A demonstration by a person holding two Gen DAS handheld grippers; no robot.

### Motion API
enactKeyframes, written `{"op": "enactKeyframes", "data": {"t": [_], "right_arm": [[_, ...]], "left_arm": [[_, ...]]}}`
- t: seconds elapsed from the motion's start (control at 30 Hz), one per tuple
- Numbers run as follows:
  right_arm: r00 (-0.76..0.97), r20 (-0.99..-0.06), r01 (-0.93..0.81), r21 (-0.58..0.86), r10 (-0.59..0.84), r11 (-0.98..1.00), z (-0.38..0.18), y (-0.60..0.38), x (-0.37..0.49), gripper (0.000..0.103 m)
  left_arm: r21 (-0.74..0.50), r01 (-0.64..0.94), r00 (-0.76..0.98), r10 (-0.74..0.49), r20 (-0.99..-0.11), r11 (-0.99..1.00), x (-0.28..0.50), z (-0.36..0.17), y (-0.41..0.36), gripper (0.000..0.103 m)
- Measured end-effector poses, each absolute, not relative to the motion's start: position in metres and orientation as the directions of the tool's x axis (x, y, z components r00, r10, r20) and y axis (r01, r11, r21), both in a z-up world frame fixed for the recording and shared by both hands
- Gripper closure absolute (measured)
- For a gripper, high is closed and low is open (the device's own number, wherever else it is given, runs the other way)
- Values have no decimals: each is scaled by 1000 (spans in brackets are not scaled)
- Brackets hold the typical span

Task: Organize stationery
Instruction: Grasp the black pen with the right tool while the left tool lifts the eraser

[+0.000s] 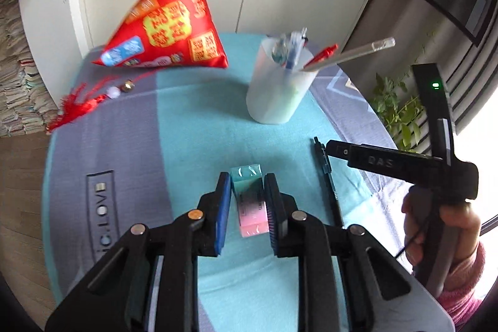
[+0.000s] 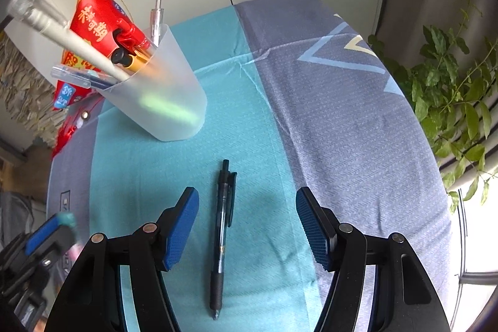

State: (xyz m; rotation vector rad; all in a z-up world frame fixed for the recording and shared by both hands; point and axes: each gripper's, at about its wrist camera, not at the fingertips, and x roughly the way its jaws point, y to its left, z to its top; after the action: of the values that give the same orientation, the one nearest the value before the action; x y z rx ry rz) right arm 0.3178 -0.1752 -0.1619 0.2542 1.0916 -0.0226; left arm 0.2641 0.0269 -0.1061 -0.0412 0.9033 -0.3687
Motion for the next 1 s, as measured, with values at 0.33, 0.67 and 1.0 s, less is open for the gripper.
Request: {"op": "enactKeyframes", "data": {"t": [0.33,0.67,1.0], "right_arm": [[401,-912,123,142,82,982,-178,-153,334,38],[429,-901,94,113,62,989,-178,-144,335,86],[605,-790,60,167,97,984,-105,-154,276,86]], "left_arm": [[-194,296,572,-336,-748,935,251,-104,43,83],[-198,288,569,-334,-751,937,252,-110,48,83],[-190,313,584,-346,-734,931,244,-103,38,83]]}}
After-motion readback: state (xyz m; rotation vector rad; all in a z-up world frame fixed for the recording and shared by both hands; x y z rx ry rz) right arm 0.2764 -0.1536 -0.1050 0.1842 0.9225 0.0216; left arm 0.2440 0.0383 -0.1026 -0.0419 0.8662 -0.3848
